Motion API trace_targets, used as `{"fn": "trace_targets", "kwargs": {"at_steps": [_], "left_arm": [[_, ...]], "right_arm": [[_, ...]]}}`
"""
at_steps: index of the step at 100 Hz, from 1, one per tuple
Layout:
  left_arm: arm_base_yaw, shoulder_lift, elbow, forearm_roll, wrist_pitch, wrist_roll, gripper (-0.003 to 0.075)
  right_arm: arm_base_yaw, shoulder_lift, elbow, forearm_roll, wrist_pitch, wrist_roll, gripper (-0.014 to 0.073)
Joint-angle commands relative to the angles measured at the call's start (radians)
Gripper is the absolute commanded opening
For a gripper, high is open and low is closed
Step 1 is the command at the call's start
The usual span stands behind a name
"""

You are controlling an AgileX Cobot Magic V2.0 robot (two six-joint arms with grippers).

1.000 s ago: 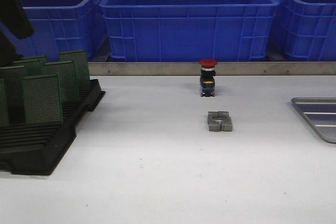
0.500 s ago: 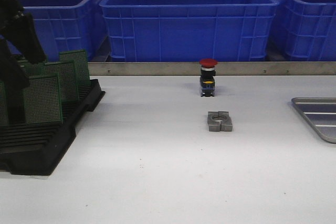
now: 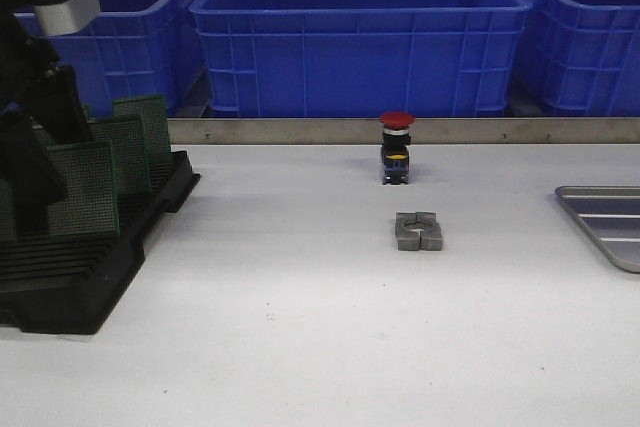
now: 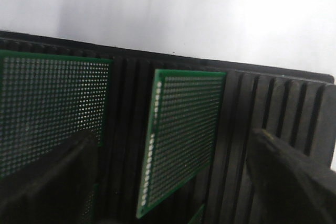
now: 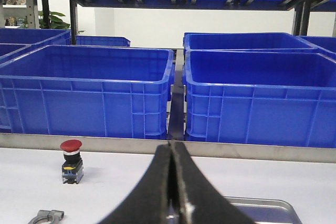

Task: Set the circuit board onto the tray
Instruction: 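Reach left gripper down into black rack and grasp a green circuit board, then lift the green board up out of the rack with left gripper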

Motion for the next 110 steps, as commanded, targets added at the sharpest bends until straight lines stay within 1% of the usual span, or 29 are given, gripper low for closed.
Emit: {"fn": "trace_targets", "kwargs": {"at_steps": [1,26,33,40,67,68,77,100,103,110], "left_arm": [[0.002,-0.036,-0.028,-0.043,-0.002,-0.001,0.0547],[0.002,-0.023,-0.028,-0.043,0.0,-0.001,0.0547],[0.002,-0.023,-0.028,-0.043,0.0,-0.001,0.0528],[0.002,-0.023,-0.028,-0.044,0.0,-0.001,0.0479],[0.002,-0.023,-0.028,-0.048,-0.002,-0.001,0.0221],[0.002,-0.023,-0.028,-0.048,-0.002,-0.001,0.0221],[0.002,-0.023,-0.028,-0.05,-0.002,-0.001,0.0144],[0.002,-0.023,-0.028,-0.051,-0.009,-0.001,-0.0006],[0.002,-0.023,-0.028,-0.051,-0.009,-0.001,-0.0019],[0.002,-0.023,-0.03,-0.051,-0.013,-0.001,-0.0018]], "right_arm": [[0.0,-0.023,-0.014,-0.011,-0.069,-0.002,-0.0069],[0.0,-0.023,-0.014,-0.011,-0.069,-0.002,-0.0069],[0.0,-0.023,-0.014,-0.011,-0.069,-0.002,-0.0069],[0.0,-0.023,-0.014,-0.011,-0.069,-0.002,-0.0069],[0.0,-0.023,-0.014,-0.011,-0.069,-0.002,-0.0069],[0.0,-0.023,-0.014,-0.011,-0.069,-0.002,-0.0069],[0.0,-0.023,-0.014,-0.011,-0.069,-0.002,-0.0069],[0.0,-0.023,-0.014,-0.011,-0.069,-0.002,-0.0069],[0.0,-0.023,-0.014,-0.011,-0.069,-0.002,-0.0069],[0.0,-0.023,-0.014,-0.011,-0.069,-0.002,-0.0069]]}}
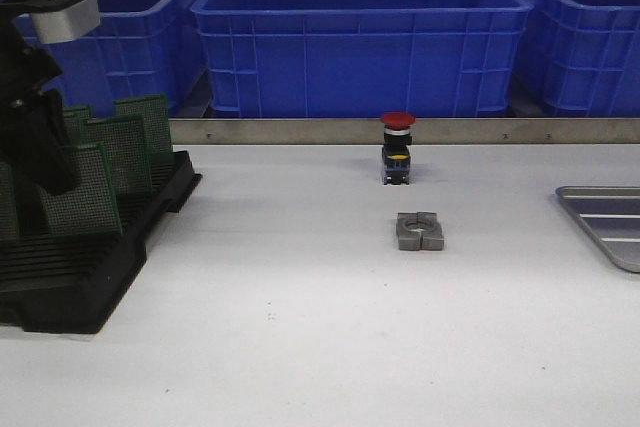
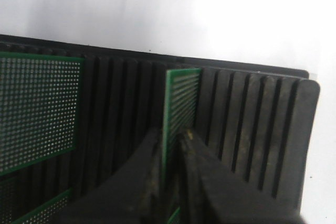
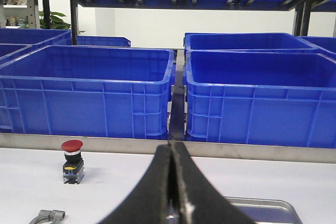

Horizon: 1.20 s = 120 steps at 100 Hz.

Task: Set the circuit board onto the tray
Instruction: 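Lift the green board up out of the rack with left gripper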

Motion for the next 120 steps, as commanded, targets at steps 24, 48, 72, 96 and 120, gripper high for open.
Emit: {"fn": "trace_targets", "kwargs": {"at_steps": [24,48,72,96,120], "left_arm": [[0.002,-0.039,-0.077,-0.058,-0.033,-0.015,-0.0018],[0.002,-0.039,-0.165,-0.058,0.088,-0.022,-0.0018],[-0.003,-0.047,-0.253,-0.056,0.242,-0.11,-0.0018],[-0.06,-0.074,-0.27,-0.073,0.242,-0.234,-0.0018],[-0.203,-0.102,-0.27,-0.186,0.242,-0.261,-0.0018]], "right_arm": [[0.0,-0.023,-0.014,-0.011,-0.069,-0.002,-0.0069],[0.0,-0.023,-0.014,-0.011,-0.069,-0.002,-0.0069],[0.0,-0.023,-0.014,-0.011,-0.068,-0.002,-0.0069],[0.0,-0.023,-0.014,-0.011,-0.066,-0.002,-0.0069],[0.0,-0.023,-0.014,-0.011,-0.066,-0.002,-0.0069]]}}
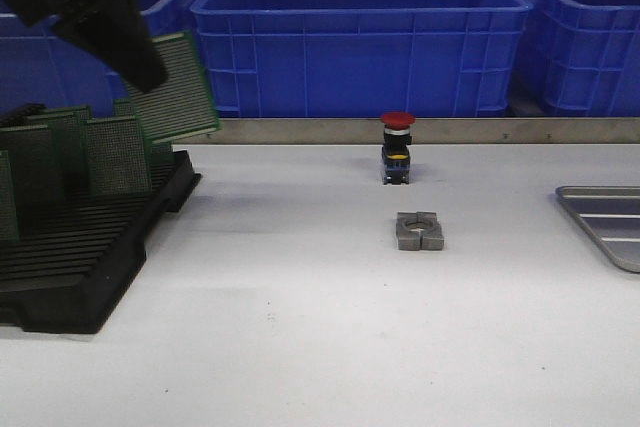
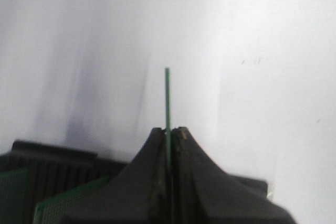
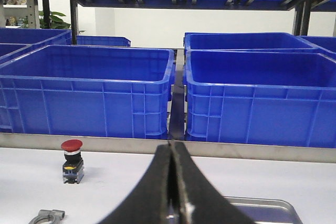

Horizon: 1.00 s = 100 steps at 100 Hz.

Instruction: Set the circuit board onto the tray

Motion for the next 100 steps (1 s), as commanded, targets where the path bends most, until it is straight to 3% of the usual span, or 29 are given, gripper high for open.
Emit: {"fn": "trace_targets", "kwargs": {"at_steps": [1,34,56,74,84,100], "left_arm": [[-0.059,-0.067,-0.032,-0.11,0.062,-0.025,-0.0018],[-0.214,-0.072,-0.032,-0.479,0.061,-0.025,-0.0019],[-0.252,-0.072,-0.032,-0.509,0.054,-0.025,-0.0019],[-0.252,-0.072,-0.032,-0.509,0.054,-0.025,-0.0019],[-0.252,-0.072,-0.032,-0.507,0.054,-0.025,-0.0018],[-0.252,-0.072,-0.032,-0.507,0.054,-0.025,-0.0018]], "right_arm": [[0.0,-0.023,-0.014,-0.011,-0.066,-0.002,-0.0069],[0.0,-0.023,-0.014,-0.011,-0.066,-0.002,-0.0069],[0.0,-0.023,-0.014,-0.011,-0.08,-0.002,-0.0069],[0.0,-0.023,-0.029,-0.01,-0.199,0.015,-0.0069],[0.0,-0.012,-0.099,-0.01,-0.125,0.09,-0.0069],[0.0,0.085,-0.313,-0.01,0.191,0.192,-0.0069]]}}
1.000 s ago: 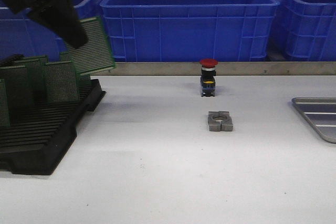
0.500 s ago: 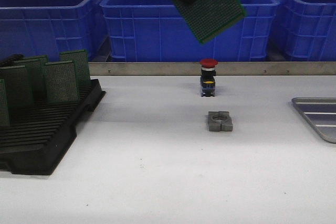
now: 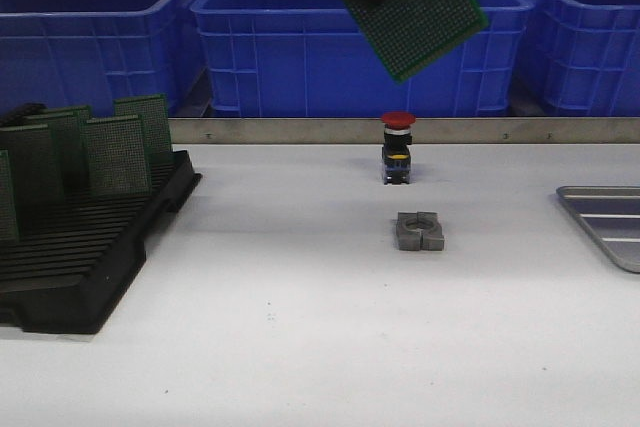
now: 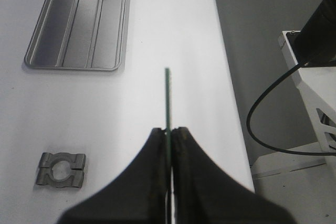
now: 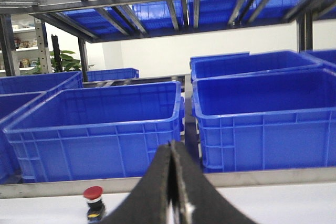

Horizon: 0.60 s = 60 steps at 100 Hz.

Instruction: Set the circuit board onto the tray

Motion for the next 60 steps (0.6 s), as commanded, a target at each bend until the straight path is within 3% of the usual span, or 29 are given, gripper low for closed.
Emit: {"fn": "trace_targets", "kwargs": {"at_steps": [1,17,27,60], "left_arm": [[-0.007,-0.06,-0.032,-0.077,0.052,-0.007,-0.0018],[-0.007,-0.06,-0.032,-0.077,0.052,-0.007,-0.0018],[-0.007,-0.06,-0.032,-0.077,0.052,-0.007,-0.0018],[-0.007,-0.06,-0.032,-0.077,0.052,-0.007,-0.0018]], "right_arm": [[0.0,0.078,-0.159,-0.01,0.122,0.054,-0.0069],[0.0,0.28,-0.42,-0.01,0.472,0.061,-0.0069],[0.0,0.4,-0.546,-0.01,0.615,0.061,-0.0069],[0.0,0.602,-0.628,-0.01,0.647,0.06,-0.0066]]}}
